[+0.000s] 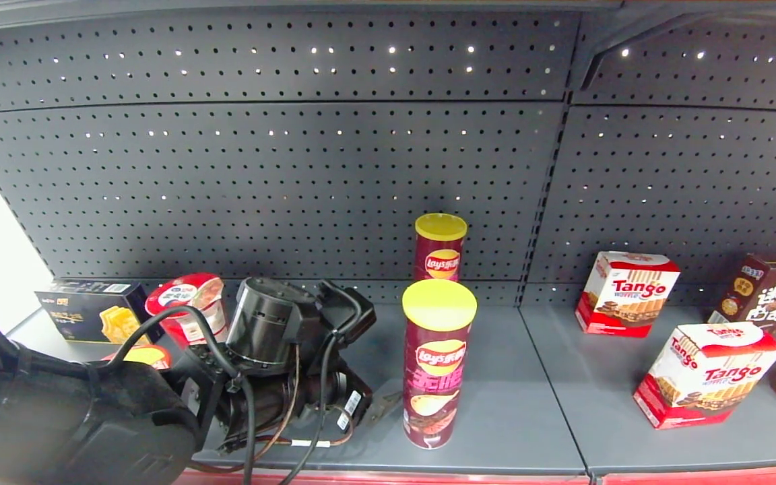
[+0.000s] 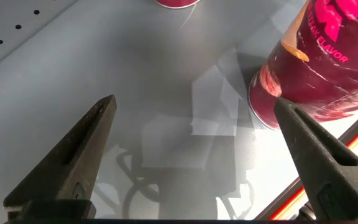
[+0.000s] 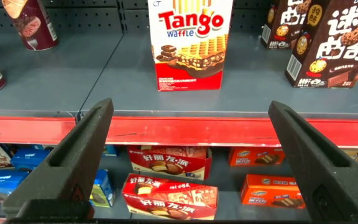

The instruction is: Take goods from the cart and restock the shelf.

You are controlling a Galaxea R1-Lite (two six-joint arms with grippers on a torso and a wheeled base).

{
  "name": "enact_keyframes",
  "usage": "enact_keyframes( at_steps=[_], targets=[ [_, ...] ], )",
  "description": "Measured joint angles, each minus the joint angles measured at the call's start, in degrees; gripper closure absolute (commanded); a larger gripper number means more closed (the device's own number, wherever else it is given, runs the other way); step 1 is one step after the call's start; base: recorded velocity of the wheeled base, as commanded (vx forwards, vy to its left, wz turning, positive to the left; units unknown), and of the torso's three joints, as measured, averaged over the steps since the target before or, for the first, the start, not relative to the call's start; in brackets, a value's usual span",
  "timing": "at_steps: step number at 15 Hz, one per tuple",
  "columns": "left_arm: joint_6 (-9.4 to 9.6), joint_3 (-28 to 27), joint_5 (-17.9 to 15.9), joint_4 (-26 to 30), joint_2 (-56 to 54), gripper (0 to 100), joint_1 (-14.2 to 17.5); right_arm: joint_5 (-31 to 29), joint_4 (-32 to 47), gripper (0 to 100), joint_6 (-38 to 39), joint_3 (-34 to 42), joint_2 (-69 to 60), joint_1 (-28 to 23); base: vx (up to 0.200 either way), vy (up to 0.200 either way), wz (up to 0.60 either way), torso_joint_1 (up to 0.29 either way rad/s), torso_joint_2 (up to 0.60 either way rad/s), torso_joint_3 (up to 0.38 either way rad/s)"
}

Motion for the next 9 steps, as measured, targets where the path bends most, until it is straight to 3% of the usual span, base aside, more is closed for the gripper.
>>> enact_keyframes(
  at_steps=[9],
  targets=[
    [-0.11,-0.65,0.10,-0.01,0.41,0,-0.66,0.00,-0.02,0,-0.02,0.00,0.00,0.00,0.000,0.000,0.00,0.000,0.00,0.000]
  ],
)
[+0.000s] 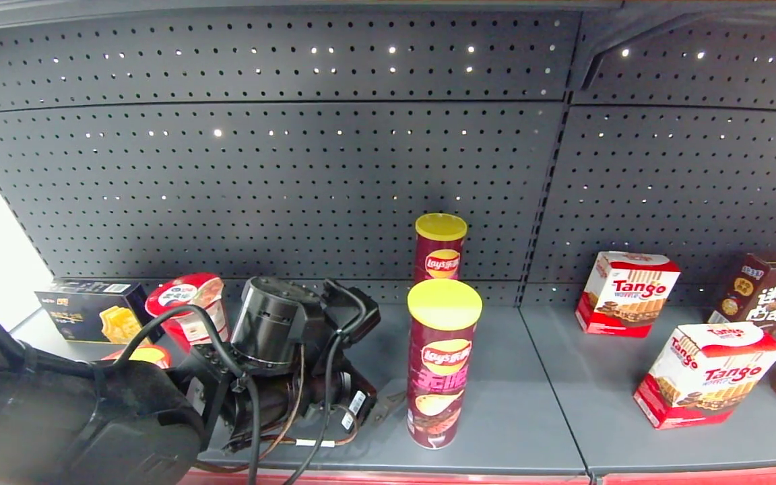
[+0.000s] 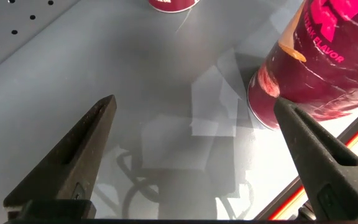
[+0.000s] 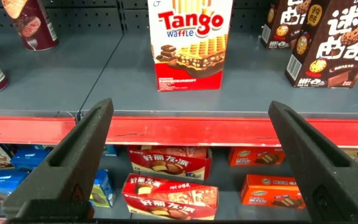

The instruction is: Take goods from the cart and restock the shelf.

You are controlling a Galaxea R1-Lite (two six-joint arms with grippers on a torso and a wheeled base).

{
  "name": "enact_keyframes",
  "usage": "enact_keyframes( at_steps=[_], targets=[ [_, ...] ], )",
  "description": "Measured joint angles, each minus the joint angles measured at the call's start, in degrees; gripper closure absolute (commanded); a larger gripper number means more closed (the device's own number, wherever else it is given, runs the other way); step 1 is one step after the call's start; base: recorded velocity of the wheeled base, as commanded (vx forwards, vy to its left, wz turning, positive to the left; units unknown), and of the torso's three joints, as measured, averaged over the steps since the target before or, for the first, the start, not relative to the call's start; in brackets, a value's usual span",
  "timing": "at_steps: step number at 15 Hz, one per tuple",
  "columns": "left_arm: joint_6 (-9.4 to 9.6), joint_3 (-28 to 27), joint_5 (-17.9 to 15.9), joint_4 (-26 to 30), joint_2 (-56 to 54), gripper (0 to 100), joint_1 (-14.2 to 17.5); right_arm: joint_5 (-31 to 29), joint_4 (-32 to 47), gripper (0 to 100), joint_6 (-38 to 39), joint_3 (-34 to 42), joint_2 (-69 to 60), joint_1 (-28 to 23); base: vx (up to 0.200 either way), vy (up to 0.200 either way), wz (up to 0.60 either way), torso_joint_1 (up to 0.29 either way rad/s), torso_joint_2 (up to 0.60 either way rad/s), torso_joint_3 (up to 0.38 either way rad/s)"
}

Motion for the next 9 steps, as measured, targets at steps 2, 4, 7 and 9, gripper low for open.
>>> enact_keyframes(
  at_steps=[2,4,7,9],
  targets=[
    [0.00,-0.27,0.12,0.01,0.13,0,-0.16,0.00,0.02,0,0.02,0.00,0.00,0.00,0.000,0.000,0.00,0.000,0.00,0.000],
    [0.02,-0.49,0.15,0.01,0.29,0,-0.24,0.00,0.00,0,0.02,0.00,0.00,0.00,0.000,0.000,0.00,0.000,0.00,0.000],
    [-0.06,-0.60,0.15,0.00,0.57,0,-0.48,0.00,0.02,0,0.00,0.00,0.00,0.00,0.000,0.000,0.00,0.000,0.00,0.000],
    [-0.09,-0.60,0.22,0.00,0.74,0,-0.66,0.00,0.02,0,0.00,0.00,0.00,0.00,0.000,0.000,0.00,0.000,0.00,0.000]
  ],
)
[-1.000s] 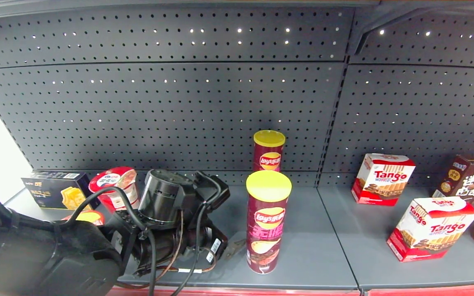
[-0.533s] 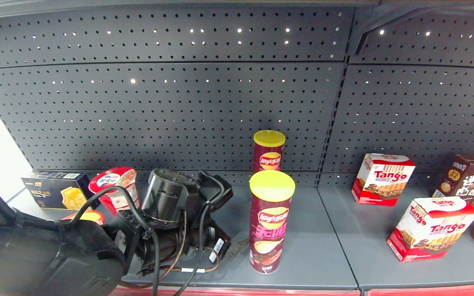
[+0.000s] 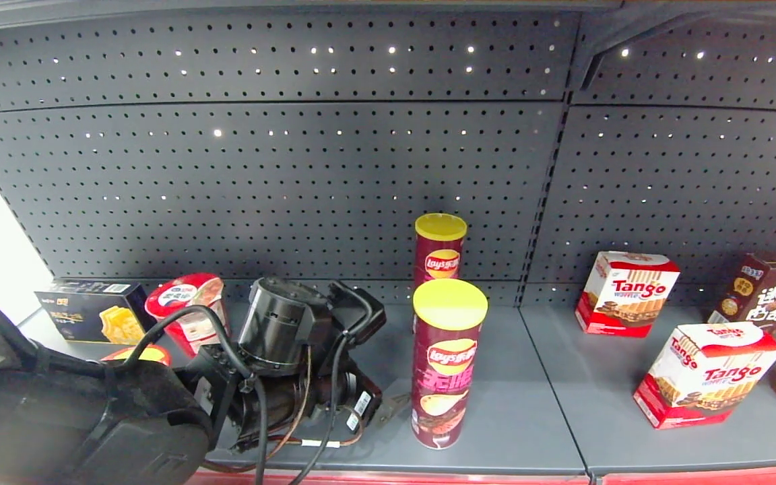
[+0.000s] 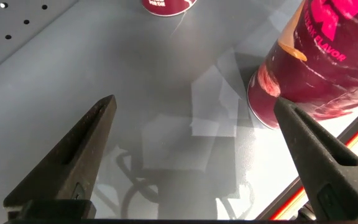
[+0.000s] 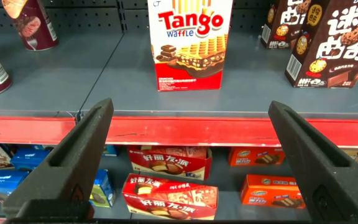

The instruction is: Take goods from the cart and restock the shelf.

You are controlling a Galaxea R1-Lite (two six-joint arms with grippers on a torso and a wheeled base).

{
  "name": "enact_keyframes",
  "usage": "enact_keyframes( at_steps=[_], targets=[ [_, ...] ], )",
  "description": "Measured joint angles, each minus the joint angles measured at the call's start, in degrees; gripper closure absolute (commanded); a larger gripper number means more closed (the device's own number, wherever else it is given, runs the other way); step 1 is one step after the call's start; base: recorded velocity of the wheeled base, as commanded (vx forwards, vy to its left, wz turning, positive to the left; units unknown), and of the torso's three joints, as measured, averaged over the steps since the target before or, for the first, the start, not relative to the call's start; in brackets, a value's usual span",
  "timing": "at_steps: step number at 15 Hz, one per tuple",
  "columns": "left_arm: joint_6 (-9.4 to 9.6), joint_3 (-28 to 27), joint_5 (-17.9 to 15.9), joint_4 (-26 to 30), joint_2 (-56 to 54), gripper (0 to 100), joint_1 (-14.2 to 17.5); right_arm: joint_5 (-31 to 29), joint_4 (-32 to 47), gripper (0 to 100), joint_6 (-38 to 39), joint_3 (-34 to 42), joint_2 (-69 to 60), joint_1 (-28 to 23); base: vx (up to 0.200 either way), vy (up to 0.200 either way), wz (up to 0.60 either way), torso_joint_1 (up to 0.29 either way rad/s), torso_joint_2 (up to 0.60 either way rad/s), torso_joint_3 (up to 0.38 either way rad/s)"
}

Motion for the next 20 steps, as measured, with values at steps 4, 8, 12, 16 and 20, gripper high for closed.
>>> enact_keyframes(
  at_steps=[4,8,12,16,20],
  targets=[
    [-0.05,0.11,0.09,0.00,0.13,0,-0.34,0.00,0.00,0,0.00,0.00,0.00,0.00,0.000,0.000,0.00,0.000,0.00,0.000],
    [0.35,-0.15,0.48,-0.07,-1.30,0,3.04,0.00,0.00,0,0.00,0.00,0.00,0.00,0.000,0.000,0.00,0.000,0.00,0.000],
    [0.39,-0.41,0.84,0.04,-8.13,0,8.84,0.00,0.00,0,0.00,0.00,0.00,0.00,0.000,0.000,0.00,0.000,0.00,0.000],
    [-1.04,1.82,3.90,2.80,-19.71,0,10.97,0.00,0.00,0,0.02,0.00,0.00,0.00,0.000,0.000,0.00,0.000,0.00,0.000],
    [-5.36,5.18,6.80,13.71,-38.05,0,13.75,0.00,0.00,0,0.02,0.00,0.00,0.00,0.000,0.000,0.00,0.000,0.00,0.000]
  ],
)
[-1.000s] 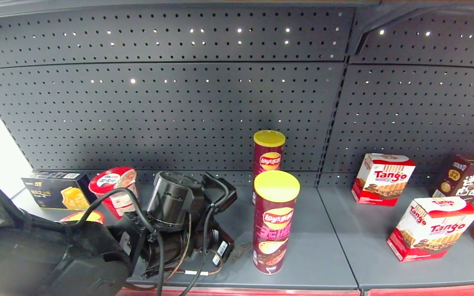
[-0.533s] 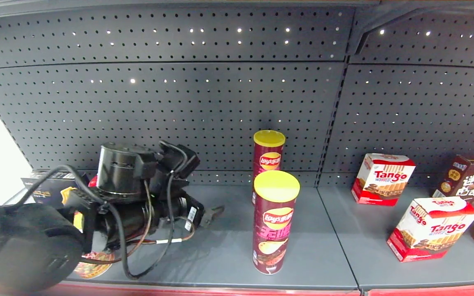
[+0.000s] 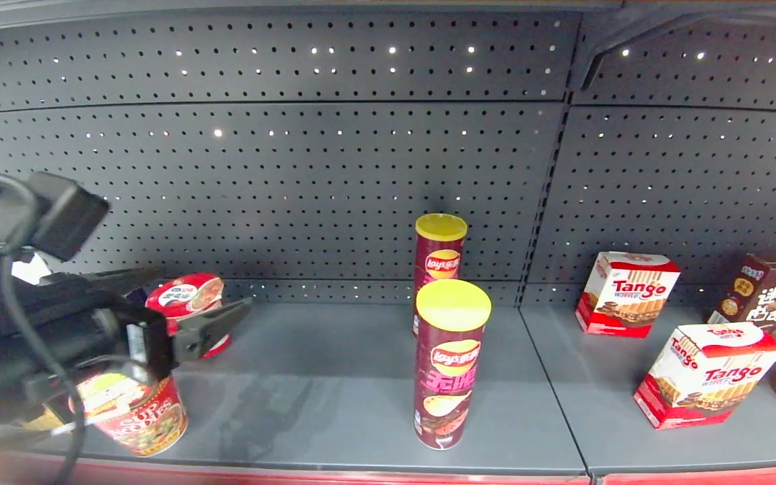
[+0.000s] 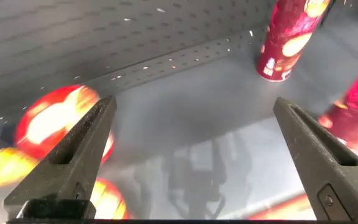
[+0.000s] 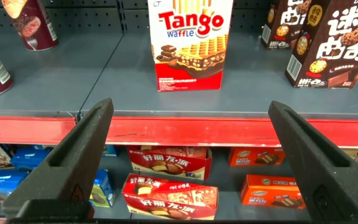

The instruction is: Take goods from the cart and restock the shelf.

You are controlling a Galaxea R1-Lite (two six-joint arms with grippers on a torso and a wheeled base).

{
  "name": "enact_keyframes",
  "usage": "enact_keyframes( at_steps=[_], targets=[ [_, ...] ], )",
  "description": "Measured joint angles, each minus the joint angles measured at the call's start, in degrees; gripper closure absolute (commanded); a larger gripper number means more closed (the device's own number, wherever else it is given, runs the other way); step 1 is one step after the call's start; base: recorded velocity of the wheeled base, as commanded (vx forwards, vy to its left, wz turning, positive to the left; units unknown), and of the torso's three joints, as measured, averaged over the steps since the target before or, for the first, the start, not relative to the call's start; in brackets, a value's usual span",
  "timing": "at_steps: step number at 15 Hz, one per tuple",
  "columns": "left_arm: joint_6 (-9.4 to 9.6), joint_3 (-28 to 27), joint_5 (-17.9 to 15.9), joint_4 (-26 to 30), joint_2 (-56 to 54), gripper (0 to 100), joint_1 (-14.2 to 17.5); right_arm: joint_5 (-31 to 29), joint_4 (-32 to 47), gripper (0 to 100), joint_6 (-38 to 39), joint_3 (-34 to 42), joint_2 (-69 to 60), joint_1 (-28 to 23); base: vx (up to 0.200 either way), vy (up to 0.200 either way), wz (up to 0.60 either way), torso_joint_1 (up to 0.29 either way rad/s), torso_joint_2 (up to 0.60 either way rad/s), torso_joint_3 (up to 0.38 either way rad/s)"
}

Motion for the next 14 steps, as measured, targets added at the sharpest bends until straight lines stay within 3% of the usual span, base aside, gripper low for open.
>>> enact_keyframes(
  at_steps=[3,9,11,12,14],
  targets=[
    [-1.46,5.62,0.90,6.25,-16.65,0,3.91,0.00,-0.02,0,0.00,0.00,0.00,0.00,0.000,0.000,0.00,0.000,0.00,0.000],
    [-7.11,27.92,7.20,10.50,-49.51,0,17.23,0.00,0.00,0,0.00,0.00,0.00,0.00,0.000,0.000,0.00,0.000,0.00,0.000],
    [-7.84,34.27,6.81,11.62,-56.61,0,19.68,-0.02,0.00,0,-0.02,0.00,0.00,0.00,0.000,0.000,0.00,0.000,0.00,0.000],
    [-7.81,35.83,5.10,11.84,-59.12,0,20.32,0.00,0.00,0,0.02,0.00,0.00,0.00,0.000,0.000,0.00,0.000,0.00,0.000],
    [-6.39,37.12,1.84,11.95,-62.07,0,20.83,0.00,0.00,0,0.02,-0.02,0.00,0.00,0.000,0.000,0.00,0.000,0.00,0.000]
  ],
)
